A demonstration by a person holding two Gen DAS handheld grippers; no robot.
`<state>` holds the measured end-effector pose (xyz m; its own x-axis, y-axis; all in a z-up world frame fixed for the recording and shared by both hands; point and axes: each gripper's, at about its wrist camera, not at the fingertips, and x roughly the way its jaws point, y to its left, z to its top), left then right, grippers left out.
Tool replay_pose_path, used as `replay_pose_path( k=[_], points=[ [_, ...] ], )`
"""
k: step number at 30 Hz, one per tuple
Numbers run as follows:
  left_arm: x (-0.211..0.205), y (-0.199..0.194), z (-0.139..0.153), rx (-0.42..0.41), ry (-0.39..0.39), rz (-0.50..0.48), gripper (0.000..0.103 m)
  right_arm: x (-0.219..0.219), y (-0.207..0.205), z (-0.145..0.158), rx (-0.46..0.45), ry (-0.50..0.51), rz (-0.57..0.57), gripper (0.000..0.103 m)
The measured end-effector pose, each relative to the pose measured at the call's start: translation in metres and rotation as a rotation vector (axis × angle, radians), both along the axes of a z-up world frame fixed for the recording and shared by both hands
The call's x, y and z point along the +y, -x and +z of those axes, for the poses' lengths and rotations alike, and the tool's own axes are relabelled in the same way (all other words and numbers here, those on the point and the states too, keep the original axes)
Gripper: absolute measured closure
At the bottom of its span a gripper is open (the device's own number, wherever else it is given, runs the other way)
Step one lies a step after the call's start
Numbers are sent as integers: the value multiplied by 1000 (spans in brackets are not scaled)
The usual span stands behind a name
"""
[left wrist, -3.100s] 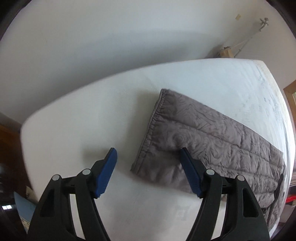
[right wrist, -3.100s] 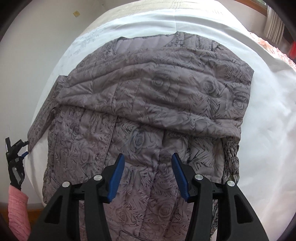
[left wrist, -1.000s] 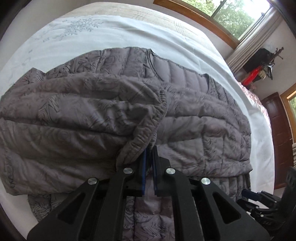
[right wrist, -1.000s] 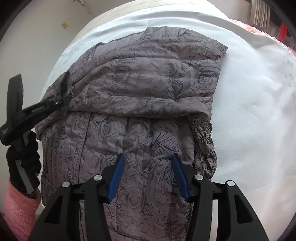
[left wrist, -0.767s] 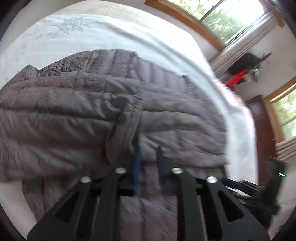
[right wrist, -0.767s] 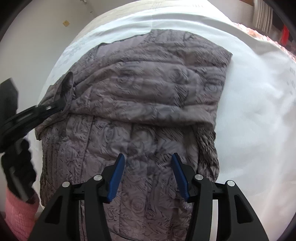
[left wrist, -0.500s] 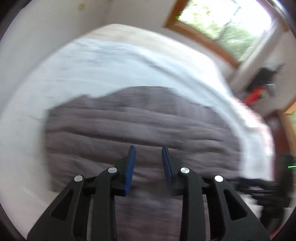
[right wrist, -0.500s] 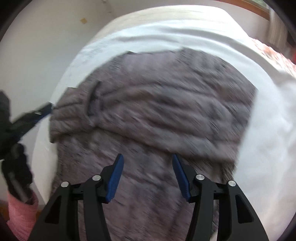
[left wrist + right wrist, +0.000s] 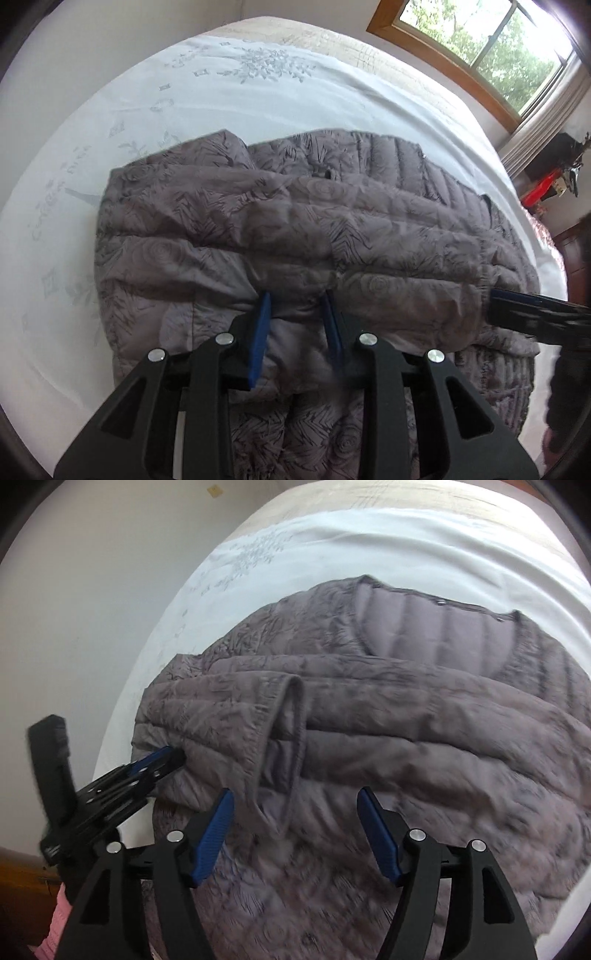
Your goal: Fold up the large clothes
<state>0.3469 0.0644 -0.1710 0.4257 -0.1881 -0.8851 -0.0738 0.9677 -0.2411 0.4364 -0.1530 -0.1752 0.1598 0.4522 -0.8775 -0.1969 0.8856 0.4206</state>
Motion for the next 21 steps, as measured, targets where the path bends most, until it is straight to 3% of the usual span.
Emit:
replay_pose_path(
  k=[5,8,10,12,17,21],
  points=[
    [14,8,24,-53,-23,39,75,16,-14,-20,43,-34,6,32],
    [23,10,34,-74,-55,61,75,30,-16,-22,28,-48,40,59],
    [27,10,38,-79,-59,74,75,31,-14,-20,15,-83,42,86],
    [28,8,44,-84,-60,86,75,28,-12,-12,-10,-109,38,95],
    [19,8,60,-130,-68,72,75,-13,0,22,-98,-107,-37,98],
    [1,7,66,-150,-63,37,75,-72,16,48,-148,-86,-137,98]
  ],
)
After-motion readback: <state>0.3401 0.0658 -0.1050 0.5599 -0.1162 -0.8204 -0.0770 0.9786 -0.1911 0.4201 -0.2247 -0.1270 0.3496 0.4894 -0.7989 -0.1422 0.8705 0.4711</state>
